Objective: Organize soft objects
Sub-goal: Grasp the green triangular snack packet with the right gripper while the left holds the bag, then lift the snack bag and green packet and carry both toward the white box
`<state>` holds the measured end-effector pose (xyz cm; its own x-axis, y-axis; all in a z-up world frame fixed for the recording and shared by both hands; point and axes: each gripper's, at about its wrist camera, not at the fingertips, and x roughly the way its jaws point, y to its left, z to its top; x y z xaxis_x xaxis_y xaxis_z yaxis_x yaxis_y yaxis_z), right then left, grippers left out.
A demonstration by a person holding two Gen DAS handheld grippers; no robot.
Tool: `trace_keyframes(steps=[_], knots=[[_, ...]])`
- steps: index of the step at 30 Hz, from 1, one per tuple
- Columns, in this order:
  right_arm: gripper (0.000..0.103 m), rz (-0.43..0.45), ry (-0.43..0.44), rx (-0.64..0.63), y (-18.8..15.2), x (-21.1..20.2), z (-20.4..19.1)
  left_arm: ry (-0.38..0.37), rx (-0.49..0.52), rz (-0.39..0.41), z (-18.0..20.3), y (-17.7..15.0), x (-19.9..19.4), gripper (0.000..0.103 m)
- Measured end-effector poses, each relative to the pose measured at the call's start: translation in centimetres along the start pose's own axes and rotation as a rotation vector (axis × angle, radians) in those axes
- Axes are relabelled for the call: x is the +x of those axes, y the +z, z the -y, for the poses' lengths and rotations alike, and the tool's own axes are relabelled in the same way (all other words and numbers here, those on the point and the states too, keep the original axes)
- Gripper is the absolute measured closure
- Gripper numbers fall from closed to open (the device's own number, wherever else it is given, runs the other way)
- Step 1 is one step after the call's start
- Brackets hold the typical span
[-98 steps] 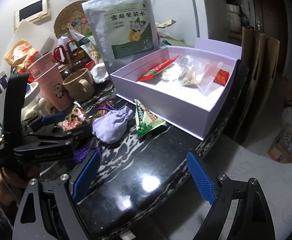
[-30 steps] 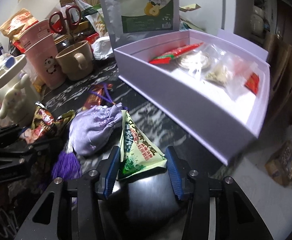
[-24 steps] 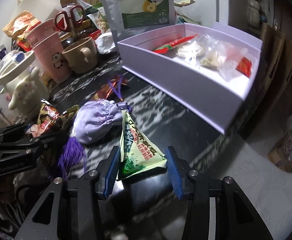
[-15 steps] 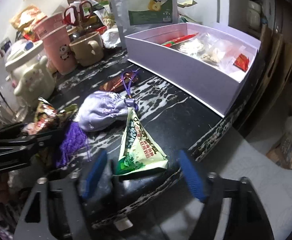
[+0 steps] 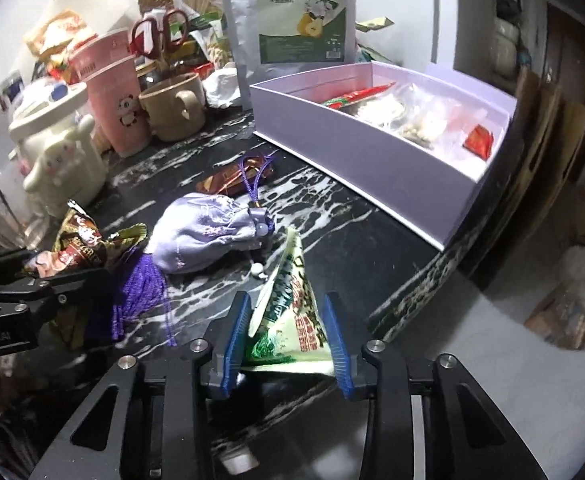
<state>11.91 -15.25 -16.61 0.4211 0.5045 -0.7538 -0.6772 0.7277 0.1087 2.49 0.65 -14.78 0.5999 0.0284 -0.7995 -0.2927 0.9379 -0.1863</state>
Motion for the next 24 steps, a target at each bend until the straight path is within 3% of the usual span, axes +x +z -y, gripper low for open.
trace_keyframes(steps=[13, 24], knots=[[0.077, 0.040, 0.102, 0.083, -1.9, -2.7, 0.0, 0.002, 0.009, 0.081, 2.0, -1.0, -3.5, 0.052], [0.077, 0.124, 0.140, 0.058, -1.5, -5.4, -0.7, -0.010, 0.041, 0.179, 3.9, -0.2, -6.0, 0.052]])
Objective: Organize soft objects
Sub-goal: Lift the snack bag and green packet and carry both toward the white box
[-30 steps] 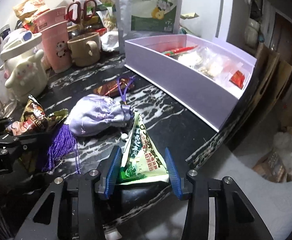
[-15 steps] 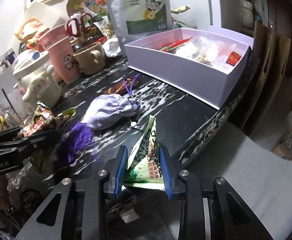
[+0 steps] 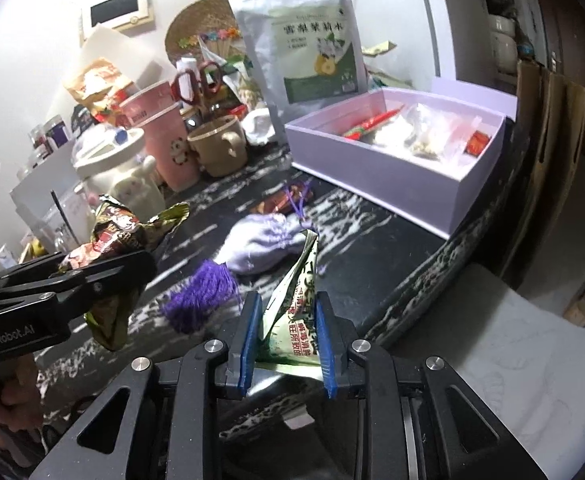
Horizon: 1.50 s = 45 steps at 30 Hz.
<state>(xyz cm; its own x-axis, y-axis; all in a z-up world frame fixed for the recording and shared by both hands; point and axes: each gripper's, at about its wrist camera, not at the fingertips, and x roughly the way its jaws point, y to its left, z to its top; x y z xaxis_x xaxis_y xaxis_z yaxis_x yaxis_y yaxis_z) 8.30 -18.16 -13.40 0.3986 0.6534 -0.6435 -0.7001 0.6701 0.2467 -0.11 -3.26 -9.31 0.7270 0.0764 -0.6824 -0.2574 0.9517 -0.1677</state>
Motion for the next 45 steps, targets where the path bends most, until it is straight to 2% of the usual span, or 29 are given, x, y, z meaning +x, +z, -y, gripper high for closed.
trace_keyframes(steps=[16, 23, 31, 37, 45], knots=[[0.077, 0.157, 0.029, -0.035, 3.5, -5.9, -1.2, -0.022, 0.055, 0.156, 2.6, 4.9, -4.1, 0.052], [0.077, 0.208, 0.021, -0.062, 5.6, -8.4, -1.2, -0.049, 0.082, 0.201, 3.7, 7.9, -4.4, 0.052], [0.077, 0.263, 0.011, -0.084, 9.3, -9.1, 0.3, -0.082, 0.117, 0.243, 5.5, 12.2, -2.5, 0.052], [0.077, 0.285, -0.017, -0.076, 12.5, -8.7, 2.9, -0.107, 0.126, 0.259, 6.6, 15.5, -0.2, 0.052], [0.077, 0.324, -0.058, -0.088, 17.1, -8.2, 6.2, -0.105, 0.158, 0.271, 8.0, 19.8, 3.1, 0.052]])
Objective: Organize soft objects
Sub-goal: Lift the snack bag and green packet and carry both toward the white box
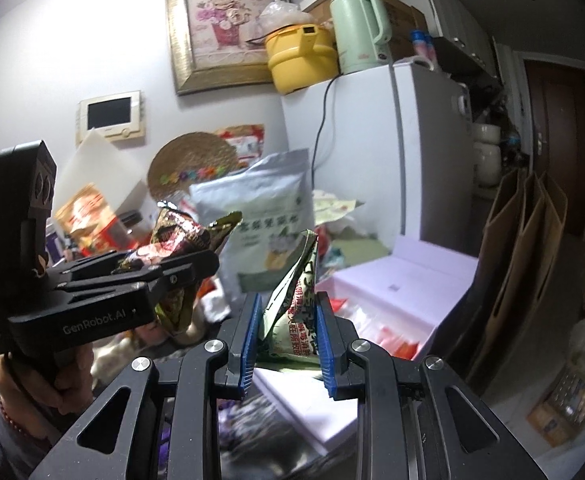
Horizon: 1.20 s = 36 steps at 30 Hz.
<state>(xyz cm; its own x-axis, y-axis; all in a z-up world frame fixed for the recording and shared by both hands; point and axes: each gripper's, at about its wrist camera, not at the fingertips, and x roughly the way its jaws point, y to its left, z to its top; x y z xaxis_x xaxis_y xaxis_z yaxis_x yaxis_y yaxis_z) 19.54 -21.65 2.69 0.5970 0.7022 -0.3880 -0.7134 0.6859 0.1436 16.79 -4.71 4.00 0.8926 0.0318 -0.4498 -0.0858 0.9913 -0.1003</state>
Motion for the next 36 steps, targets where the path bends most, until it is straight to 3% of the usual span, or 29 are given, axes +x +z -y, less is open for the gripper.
trace_keyframes(steps=[15, 24, 36], knots=[[0.077, -0.069, -0.085, 0.041, 2.9, 7.0, 6.1, -0.041, 0.032, -0.088, -1.3, 2.7, 9.8, 0.052], [0.077, -0.158, -0.102, 0.084, 1.6, 12.1, 8.6, -0.055, 0.049, -0.195, -2.3, 1.2, 16.4, 0.052], [0.077, -0.258, -0.114, 0.105, -0.5, 16.4, 10.3, -0.048, 0.036, -0.354, -3.1, -1.7, 22.4, 0.052]])
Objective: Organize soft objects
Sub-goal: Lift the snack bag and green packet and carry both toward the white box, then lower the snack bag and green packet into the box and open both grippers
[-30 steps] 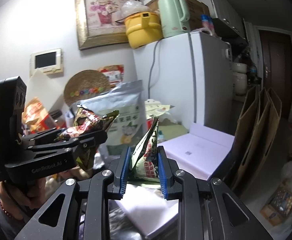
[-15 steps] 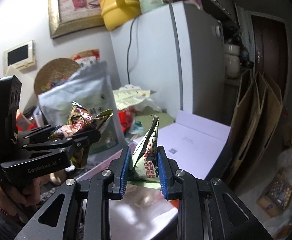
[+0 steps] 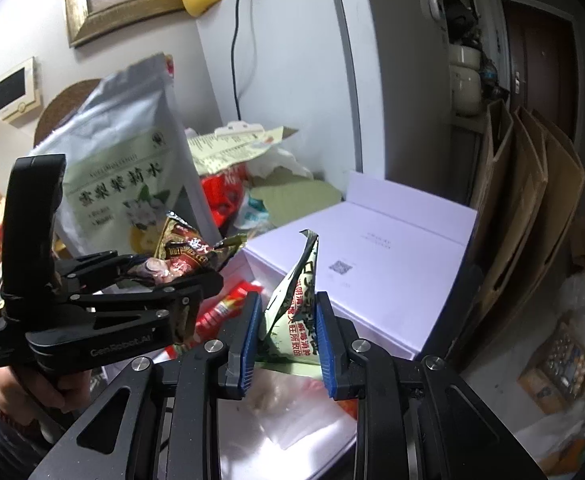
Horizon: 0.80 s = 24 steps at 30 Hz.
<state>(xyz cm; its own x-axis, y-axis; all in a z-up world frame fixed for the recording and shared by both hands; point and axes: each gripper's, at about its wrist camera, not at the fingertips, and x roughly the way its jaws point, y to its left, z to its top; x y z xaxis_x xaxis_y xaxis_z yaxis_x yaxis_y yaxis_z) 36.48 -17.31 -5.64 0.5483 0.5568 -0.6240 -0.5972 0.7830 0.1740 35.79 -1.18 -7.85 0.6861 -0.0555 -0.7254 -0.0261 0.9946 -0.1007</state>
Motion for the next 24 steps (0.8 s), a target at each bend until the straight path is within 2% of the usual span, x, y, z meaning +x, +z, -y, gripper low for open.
trace_keyframes(steps=[9, 15, 24], knots=[[0.077, -0.065, 0.017, 0.039, -1.1, 2.3, 1.0, -0.005, -0.035, -0.119, -0.9, -0.9, 3.8, 0.052], [0.077, -0.079, -0.002, 0.033, -1.0, 3.0, 1.4, 0.037, -0.053, -0.185, -1.4, -1.4, 5.9, 0.052], [0.077, -0.103, -0.018, 0.028, -1.0, 4.4, 1.8, 0.101, 0.006, -0.201, -0.3, -0.9, 6.3, 0.051]])
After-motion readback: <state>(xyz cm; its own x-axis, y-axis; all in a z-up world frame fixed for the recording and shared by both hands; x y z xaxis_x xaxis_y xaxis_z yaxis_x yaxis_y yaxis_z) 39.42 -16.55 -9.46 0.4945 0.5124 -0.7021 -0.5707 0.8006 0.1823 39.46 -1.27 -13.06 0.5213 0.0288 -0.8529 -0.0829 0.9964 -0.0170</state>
